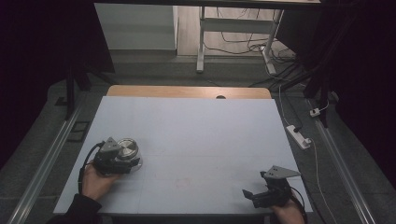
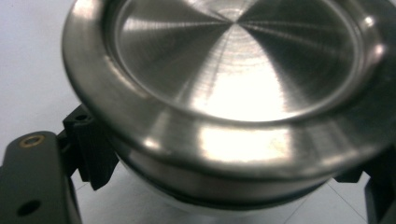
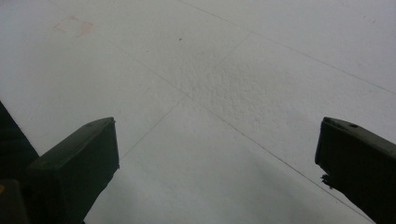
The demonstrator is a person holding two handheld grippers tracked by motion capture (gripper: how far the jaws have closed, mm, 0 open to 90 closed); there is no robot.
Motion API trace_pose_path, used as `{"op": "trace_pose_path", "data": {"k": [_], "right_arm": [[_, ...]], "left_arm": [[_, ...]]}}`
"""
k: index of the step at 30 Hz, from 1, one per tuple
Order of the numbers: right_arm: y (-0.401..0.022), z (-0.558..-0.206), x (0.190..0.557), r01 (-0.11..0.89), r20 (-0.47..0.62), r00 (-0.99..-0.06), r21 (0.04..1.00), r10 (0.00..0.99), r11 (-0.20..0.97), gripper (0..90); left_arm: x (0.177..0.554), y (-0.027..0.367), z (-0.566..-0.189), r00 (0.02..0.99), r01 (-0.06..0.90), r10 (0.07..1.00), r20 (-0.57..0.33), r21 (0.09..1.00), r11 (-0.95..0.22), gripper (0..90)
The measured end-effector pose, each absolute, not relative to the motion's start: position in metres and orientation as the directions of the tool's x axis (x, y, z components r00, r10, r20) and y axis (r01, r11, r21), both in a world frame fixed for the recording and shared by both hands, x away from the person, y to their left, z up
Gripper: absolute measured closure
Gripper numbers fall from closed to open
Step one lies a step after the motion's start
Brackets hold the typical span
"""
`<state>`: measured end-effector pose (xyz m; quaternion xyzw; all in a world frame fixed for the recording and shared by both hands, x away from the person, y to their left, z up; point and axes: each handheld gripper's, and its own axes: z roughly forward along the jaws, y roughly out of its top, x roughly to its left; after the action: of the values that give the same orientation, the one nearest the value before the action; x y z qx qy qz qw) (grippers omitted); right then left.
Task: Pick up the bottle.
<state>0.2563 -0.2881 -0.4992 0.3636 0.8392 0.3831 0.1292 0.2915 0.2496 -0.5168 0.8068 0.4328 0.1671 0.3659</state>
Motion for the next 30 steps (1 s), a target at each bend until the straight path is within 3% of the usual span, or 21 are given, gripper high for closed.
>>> {"op": "trace_pose_path", "data": {"k": [16, 30], "right_arm": [[-0.289, -0.499, 0.256, 0.508, 0.063, -0.702, 0.743, 0.710, 0.436, 0.0], [-0.289, -0.499, 0.256, 0.512, 0.066, -0.695, 0.744, 0.716, 0.429, 0.0]], "left_arm": [[0.289, 0.246, -0.508, 0.561, 0.574, 0.827, -0.034, 0.736, -0.359, 15.7], [0.290, 0.229, -0.486, 0.625, 0.514, 0.780, -0.023, 0.764, -0.390, 15.7]]}}
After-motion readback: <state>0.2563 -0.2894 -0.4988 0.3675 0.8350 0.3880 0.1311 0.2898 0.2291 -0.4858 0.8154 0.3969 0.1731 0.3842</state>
